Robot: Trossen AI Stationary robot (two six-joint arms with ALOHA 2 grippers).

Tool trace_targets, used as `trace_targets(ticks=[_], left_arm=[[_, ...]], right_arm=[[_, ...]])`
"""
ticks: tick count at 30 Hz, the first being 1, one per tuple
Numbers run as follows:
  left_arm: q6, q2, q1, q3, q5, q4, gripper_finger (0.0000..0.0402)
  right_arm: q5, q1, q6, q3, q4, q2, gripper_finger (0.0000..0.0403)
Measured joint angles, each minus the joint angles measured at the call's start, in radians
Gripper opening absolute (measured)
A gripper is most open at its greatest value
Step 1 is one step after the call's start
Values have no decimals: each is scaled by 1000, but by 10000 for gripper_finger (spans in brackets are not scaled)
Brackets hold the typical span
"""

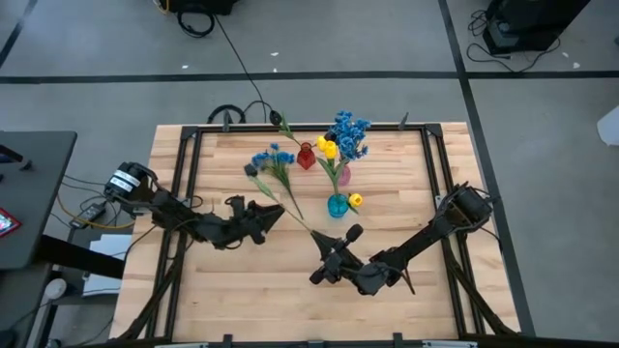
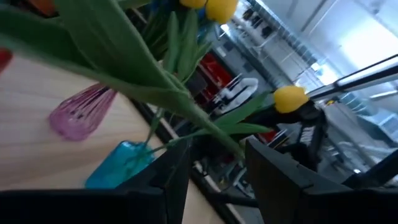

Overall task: Sort flowers into vase by color
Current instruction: Put the black flower into the red vase

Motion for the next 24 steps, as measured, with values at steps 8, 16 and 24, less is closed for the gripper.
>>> trace_targets(ticks=[8,16,24], left_arm=[[92,0,5,50,12,29,162],[101,0,6,53,18,26,157],[150,0,6,53,14,28,88]], right_arm=[[-6,-2,0,0,0,0,15],[-6,-1,0,0,-1,0,15],[-6,-1,0,0,-1,0,16]])
